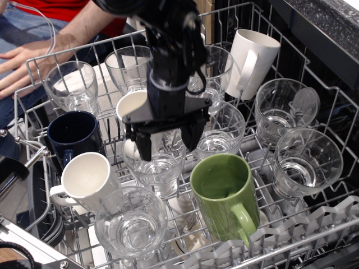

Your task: Pick up green mug

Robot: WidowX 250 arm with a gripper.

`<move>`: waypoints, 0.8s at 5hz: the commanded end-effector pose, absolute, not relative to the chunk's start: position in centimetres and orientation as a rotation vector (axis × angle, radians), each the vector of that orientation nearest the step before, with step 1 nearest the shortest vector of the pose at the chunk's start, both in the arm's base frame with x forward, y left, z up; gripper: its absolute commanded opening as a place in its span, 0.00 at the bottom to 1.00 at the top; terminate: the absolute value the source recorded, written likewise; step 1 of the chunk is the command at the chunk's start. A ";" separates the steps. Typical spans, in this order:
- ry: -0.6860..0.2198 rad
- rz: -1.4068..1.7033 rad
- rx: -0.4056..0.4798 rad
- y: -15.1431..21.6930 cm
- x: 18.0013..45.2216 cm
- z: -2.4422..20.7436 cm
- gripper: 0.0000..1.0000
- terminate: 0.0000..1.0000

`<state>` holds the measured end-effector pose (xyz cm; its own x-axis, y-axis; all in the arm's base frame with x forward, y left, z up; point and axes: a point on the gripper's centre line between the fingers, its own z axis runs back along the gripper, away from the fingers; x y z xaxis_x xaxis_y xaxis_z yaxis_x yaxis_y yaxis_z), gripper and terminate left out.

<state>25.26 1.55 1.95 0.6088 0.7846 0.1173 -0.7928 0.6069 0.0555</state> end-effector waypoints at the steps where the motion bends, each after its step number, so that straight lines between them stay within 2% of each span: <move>1: -0.157 1.057 0.088 -0.1 25.3 -0.5 1.00 0.00; 2: -0.204 1.116 0.030 -1.4 24.8 -1.3 1.00 0.00; 4: -0.254 1.268 -0.003 -3.3 25.1 -3.9 1.00 0.00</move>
<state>24.26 -3.64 -4.60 0.2639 0.9464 0.1863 -0.9505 0.2880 -0.1167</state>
